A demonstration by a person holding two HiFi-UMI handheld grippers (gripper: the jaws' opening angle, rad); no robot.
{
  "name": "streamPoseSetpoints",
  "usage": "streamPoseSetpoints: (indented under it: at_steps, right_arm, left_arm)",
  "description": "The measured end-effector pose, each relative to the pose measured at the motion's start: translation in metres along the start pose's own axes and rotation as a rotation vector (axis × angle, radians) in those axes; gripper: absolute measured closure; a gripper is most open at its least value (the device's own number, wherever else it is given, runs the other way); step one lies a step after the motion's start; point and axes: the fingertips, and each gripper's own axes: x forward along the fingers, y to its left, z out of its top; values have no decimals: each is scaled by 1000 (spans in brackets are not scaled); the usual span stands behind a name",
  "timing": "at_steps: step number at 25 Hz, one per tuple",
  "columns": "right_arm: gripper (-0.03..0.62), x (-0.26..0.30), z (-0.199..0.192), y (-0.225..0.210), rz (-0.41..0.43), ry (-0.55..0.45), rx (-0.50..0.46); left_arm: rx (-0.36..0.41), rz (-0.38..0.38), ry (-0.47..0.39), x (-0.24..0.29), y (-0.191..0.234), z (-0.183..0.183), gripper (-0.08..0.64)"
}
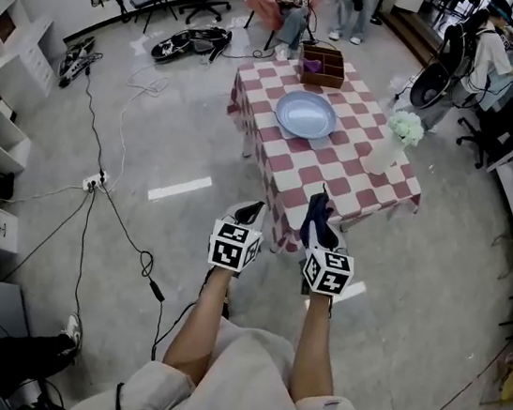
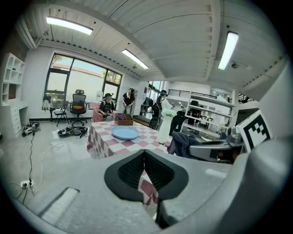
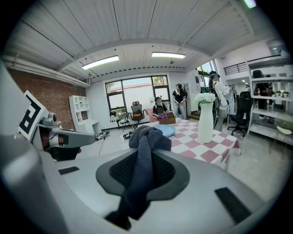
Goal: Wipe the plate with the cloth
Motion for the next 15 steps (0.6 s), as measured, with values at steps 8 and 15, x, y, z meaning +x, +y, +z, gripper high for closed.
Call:
streamPoseSetpoints:
  at_steps: [8,15]
  right_arm:
    - [515,58,15,15,-15,17,45]
    - [515,102,23,37,-50,15,95]
  left_arm:
    - [-18,-36,21,26,68,15,551]
    - [-5,-49,61,24,134,14,549]
